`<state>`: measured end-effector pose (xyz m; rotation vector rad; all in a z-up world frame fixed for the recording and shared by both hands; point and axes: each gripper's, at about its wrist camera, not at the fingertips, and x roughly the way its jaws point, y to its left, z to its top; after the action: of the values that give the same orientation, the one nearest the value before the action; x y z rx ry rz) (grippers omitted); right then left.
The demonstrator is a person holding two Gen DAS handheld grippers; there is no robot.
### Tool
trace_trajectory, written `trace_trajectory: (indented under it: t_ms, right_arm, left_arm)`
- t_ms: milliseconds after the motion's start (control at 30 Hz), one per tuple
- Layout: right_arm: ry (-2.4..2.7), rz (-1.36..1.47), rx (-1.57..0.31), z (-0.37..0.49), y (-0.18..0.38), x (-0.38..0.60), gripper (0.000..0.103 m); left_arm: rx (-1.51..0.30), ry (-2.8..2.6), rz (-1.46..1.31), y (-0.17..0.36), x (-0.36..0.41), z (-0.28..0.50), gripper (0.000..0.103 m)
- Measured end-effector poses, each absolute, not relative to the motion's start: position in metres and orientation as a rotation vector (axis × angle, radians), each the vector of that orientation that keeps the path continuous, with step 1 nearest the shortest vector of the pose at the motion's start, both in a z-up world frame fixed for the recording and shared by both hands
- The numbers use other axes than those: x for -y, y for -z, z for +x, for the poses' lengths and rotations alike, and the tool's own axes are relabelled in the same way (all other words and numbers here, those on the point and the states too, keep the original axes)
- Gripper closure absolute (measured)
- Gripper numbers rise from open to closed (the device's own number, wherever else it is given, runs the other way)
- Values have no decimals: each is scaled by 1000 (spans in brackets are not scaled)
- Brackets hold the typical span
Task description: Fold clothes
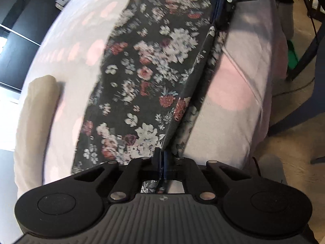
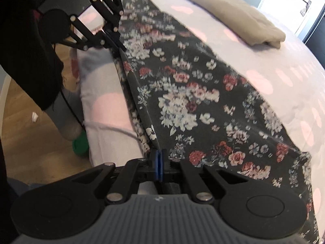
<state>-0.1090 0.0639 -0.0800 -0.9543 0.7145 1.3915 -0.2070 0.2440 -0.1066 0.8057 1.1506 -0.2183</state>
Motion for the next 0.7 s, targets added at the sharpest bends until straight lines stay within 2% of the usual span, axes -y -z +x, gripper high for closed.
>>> trace_trajectory:
  t_ms: [67,100,167,300,400,533,667,700]
  right_arm:
    - [-1390,-956,-741,-107,81,-64,92]
    - [-1390,-947,-769,-105,80,-62,86]
    - [-1387,-928,-823,-99,78,-57,82]
    - [-1295,-828,-881,-75,62,-31,83]
    - [-1225,-752,-922,-57,50,-12,82]
    - [-980,-591,-983,3,25,24,79]
    - [-717,-438,-1079,73,12,85,67]
    - [-650,-408,-1101,88,12,101,66]
  left_arm:
    - [-1170,220,776,104,-247,-202,102]
    - [-1186,221,746,102,-250,-199,100]
    - [-1210,235,637,90,-258,-194,93]
    - [-1143,228,435,58,-263,-179,90]
    - [-1091,178,354,40,-259,-160,81]
    - [-1088,122,311,28,-244,-125,80]
    - [-1088,101,294,23,-234,-88,80]
    - [-1091,98,291,24,-232,-79,80]
